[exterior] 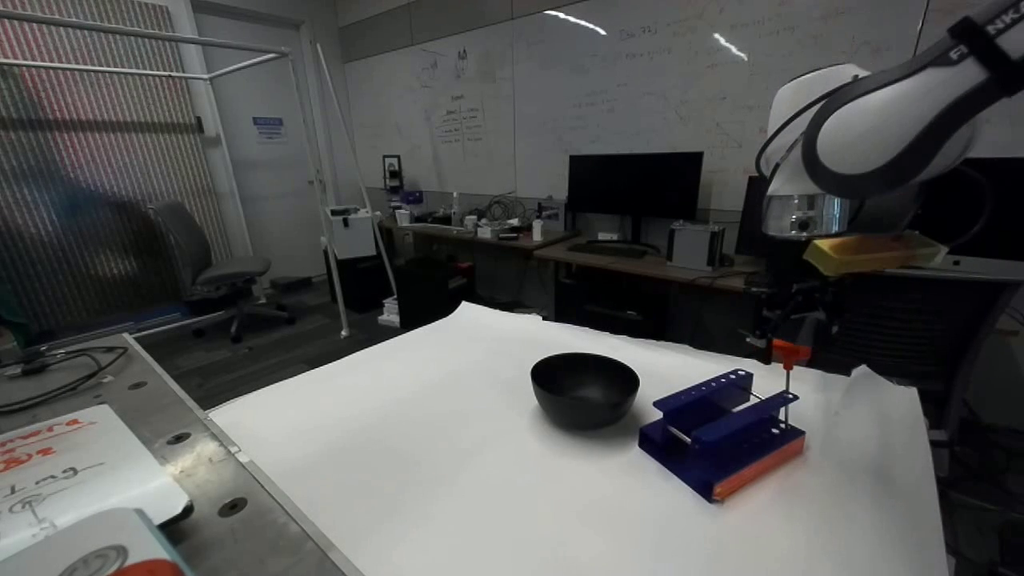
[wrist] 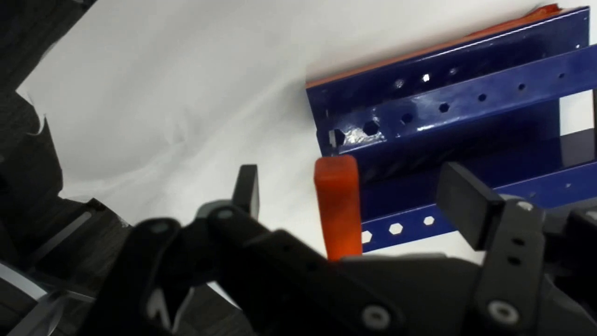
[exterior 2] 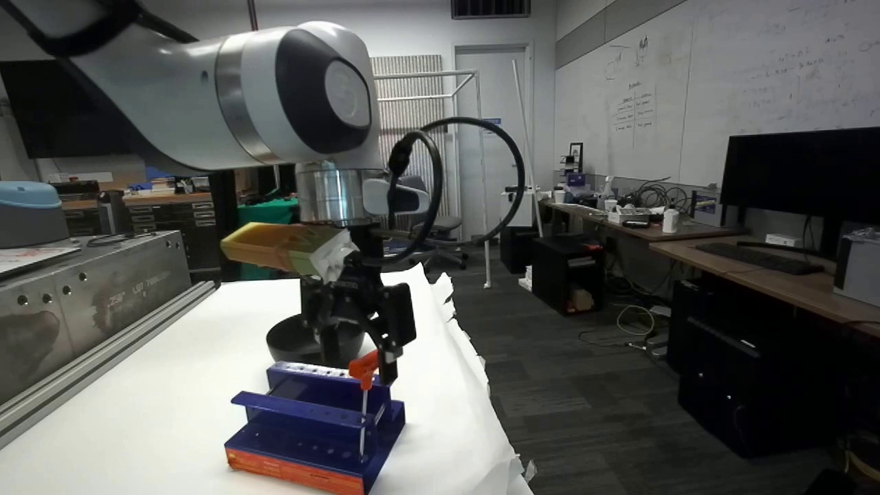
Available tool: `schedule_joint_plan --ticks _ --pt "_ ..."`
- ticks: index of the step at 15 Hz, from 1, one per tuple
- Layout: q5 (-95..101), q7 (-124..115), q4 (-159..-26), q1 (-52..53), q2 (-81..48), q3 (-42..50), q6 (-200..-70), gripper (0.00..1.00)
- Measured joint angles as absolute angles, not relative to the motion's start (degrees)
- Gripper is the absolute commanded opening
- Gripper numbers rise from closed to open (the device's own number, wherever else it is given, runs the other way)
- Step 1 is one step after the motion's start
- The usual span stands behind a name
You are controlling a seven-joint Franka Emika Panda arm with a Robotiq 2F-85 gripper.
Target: Put the orange object in the bowl
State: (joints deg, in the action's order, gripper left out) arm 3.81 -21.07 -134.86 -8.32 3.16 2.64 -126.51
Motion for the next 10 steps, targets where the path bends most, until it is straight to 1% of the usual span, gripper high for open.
schedule_joint_plan --ticks 1,7,8,9,10 --pt "3.80 -21.07 -134.02 -8.32 1.81 3.04 -126.52 0.56" --pt "3.80 -20.91 -131.27 -8.23 -0.61 3.47 -125.12 0.11" --pt "3.80 -20.79 -130.99 -8.23 -0.50 3.48 -124.48 0.05" --pt "3.80 -20.56 -130.73 -8.23 -0.36 3.50 -123.64 0.06" --pt "3.68 -20.42 -130.48 -8.21 -0.16 3.53 -122.69 0.10"
